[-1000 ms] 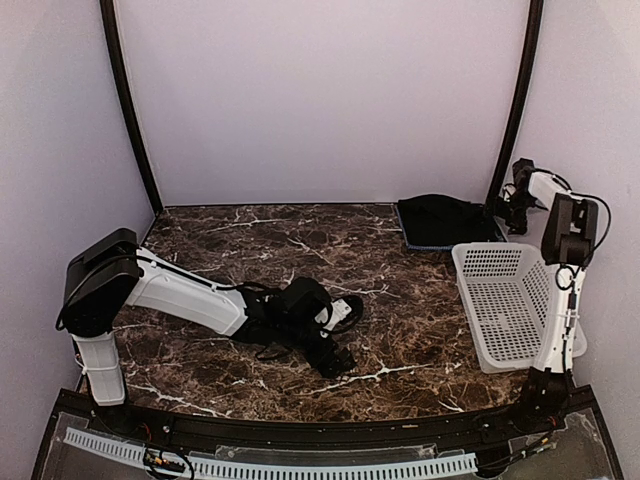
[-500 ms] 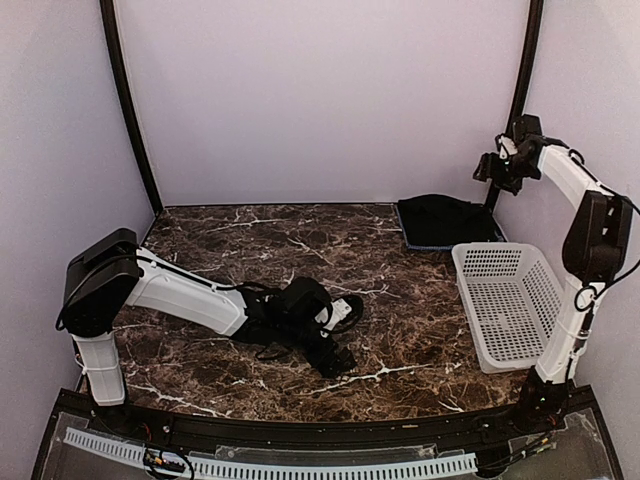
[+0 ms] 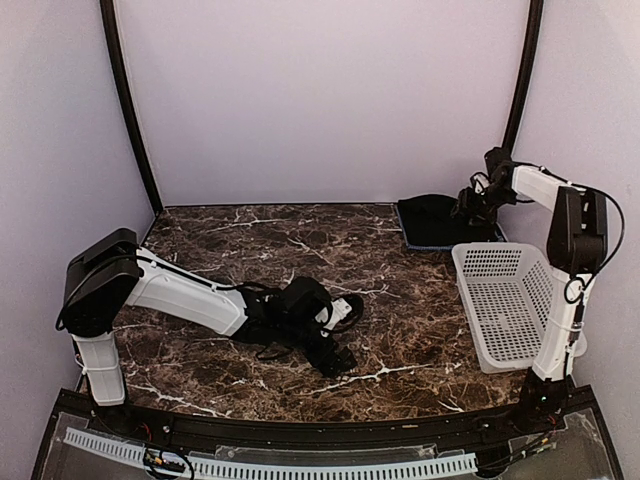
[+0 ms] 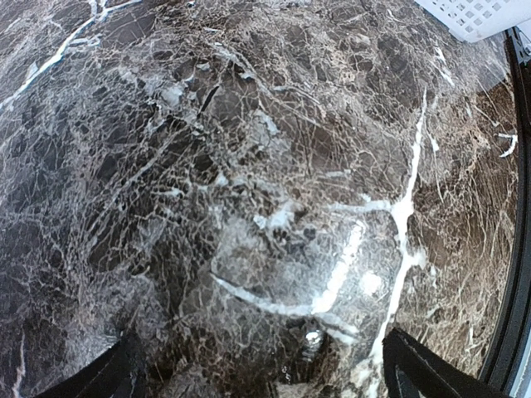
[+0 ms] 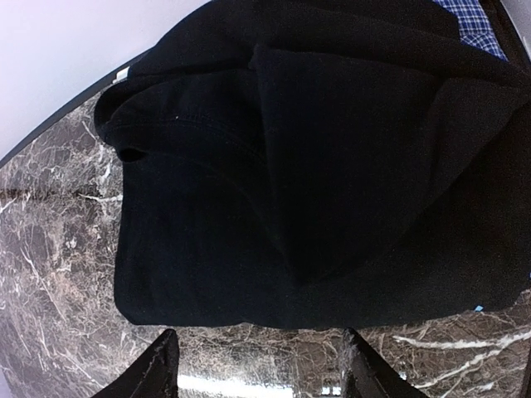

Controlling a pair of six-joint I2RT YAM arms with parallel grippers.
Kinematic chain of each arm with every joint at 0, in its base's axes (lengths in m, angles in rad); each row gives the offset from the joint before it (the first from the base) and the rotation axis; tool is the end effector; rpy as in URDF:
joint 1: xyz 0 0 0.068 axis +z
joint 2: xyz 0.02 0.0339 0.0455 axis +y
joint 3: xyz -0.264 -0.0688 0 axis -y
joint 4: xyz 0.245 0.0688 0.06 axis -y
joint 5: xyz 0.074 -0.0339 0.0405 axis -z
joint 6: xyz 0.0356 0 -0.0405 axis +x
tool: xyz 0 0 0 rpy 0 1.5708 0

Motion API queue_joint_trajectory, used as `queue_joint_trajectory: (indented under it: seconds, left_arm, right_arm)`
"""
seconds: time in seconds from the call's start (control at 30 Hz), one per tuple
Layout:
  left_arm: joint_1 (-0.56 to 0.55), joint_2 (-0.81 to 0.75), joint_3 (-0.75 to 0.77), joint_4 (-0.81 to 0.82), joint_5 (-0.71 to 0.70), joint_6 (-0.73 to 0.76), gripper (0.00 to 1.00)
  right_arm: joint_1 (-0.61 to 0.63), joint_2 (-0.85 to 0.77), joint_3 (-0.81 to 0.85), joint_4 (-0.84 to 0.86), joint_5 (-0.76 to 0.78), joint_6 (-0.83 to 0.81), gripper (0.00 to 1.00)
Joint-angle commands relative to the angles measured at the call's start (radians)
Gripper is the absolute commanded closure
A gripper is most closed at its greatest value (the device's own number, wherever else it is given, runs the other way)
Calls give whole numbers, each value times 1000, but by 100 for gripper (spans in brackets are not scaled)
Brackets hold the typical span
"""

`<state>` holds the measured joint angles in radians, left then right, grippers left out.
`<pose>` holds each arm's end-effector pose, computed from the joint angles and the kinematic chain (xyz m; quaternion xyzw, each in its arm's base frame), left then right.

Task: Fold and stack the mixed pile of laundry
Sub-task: Adjust the square-folded T-shirt at the corner of the board.

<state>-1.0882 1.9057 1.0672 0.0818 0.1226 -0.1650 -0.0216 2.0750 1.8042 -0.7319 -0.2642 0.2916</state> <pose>0.1793 -0.3516 0.1457 0.4299 0.8098 -0.2773 0.2871 0.4581 -0.0006 0.2456 0.1119 0.9457 0.1627 0.2583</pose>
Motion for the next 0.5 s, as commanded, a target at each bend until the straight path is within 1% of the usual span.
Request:
queue_joint_trajectory:
  seconds: [0.0, 0.13, 0.23, 0.33, 0.47]
  left_arm:
    - [4, -4, -3, 18, -4, 11, 1]
    - [5, -4, 2, 14, -9, 15, 1]
    - [5, -7, 4, 5, -15, 14, 1]
    - [4, -14, 2, 2, -15, 11, 1]
    - [5, -16, -9, 2, -20, 10, 1]
  right_arm:
    - [-5, 17, -20, 90, 14, 48, 38]
    - [-5, 72, 19, 119, 16, 77, 40]
    - [-5, 107, 46, 127, 21, 98, 44]
    - [-5, 114, 44, 168, 25, 116, 61]
    - [-6, 104, 40, 210, 33, 133, 77]
